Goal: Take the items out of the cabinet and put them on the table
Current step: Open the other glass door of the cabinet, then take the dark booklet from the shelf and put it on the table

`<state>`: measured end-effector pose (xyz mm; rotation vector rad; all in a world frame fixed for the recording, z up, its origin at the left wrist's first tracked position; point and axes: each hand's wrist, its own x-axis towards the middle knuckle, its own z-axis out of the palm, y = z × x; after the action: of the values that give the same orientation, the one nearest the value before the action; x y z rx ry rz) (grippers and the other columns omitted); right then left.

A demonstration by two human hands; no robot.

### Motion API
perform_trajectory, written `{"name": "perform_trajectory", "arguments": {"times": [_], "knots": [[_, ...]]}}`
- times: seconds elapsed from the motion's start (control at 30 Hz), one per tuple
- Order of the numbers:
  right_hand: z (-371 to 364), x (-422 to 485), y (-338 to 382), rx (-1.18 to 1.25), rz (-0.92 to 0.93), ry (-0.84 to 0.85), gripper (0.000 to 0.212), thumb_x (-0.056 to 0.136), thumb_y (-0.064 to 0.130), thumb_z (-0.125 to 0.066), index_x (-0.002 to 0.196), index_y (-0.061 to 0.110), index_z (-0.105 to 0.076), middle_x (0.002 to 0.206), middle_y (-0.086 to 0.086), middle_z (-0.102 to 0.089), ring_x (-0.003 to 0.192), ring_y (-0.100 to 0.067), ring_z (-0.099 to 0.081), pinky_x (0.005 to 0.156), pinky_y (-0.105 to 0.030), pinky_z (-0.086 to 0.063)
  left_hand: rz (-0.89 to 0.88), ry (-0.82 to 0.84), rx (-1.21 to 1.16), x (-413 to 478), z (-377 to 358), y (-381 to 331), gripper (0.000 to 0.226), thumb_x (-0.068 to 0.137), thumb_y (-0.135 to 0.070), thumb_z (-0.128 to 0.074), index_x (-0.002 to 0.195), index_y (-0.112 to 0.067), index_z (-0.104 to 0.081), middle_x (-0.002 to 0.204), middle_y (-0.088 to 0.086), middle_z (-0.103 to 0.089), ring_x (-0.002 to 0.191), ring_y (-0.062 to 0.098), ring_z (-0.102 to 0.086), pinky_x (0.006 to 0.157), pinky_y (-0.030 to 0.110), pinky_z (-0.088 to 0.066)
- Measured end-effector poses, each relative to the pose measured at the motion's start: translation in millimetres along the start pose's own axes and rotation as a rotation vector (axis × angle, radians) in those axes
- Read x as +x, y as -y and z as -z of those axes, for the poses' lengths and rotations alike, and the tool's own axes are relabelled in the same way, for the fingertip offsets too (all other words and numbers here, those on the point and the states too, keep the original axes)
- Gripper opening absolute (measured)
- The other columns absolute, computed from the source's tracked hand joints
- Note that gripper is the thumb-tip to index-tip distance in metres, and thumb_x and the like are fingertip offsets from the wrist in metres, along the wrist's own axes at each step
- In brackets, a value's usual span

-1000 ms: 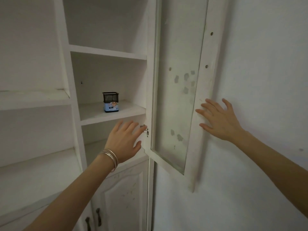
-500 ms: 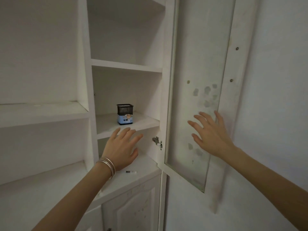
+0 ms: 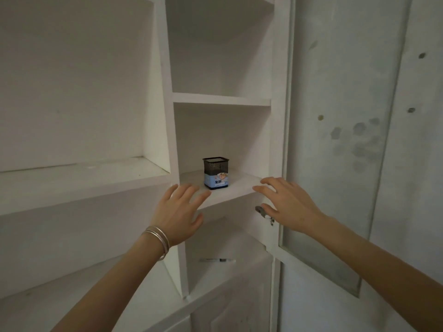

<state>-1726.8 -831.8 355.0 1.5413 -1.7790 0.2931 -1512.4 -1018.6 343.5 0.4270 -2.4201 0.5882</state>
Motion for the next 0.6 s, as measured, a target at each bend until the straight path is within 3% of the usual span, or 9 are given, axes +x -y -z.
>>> {"name": "perform_trajectory", "arguments": {"times": [0.3,0.5,0.6], "knots": [[-25.3,36.2,-9.8,0.036,0.018,0.045,0.043,0.078,0.018,-0.066,0.120,0.011,-0.058,0.117,-0.013,-0.058,0.094,-0.031,-0.060,0.066,-0.039,-0.049,-0.014,-0.054,0.003,35.5,-15.0,12.2,0.051,0.079,-0.039,-0.040,0.119,-0.017,-0.060,0.112,0.008,-0.062,0.104,0.031,-0.057,0.091,0.042,-0.044],[-48.7,73.0,-25.9,0.062,0.051,0.049,0.042,0.091,0.029,-0.053,0.129,0.013,-0.049,0.126,-0.008,-0.050,0.101,-0.024,-0.053,0.074,-0.036,-0.047,0.005,-0.072,0.046,67.8,-27.9,18.5,0.052,0.078,-0.038,-0.041,0.123,-0.018,-0.058,0.114,0.006,-0.061,0.110,0.028,-0.055,0.093,0.042,-0.043],[-58.3,94.2,-33.7,0.115,0.067,0.034,0.043,0.089,0.024,-0.058,0.128,0.011,-0.050,0.124,-0.010,-0.053,0.100,-0.026,-0.056,0.071,-0.034,-0.045,0.040,-0.082,0.044,79.8,-36.5,25.2,0.051,0.077,-0.037,-0.043,0.121,-0.019,-0.060,0.112,0.004,-0.062,0.110,0.027,-0.055,0.095,0.043,-0.042]]}}
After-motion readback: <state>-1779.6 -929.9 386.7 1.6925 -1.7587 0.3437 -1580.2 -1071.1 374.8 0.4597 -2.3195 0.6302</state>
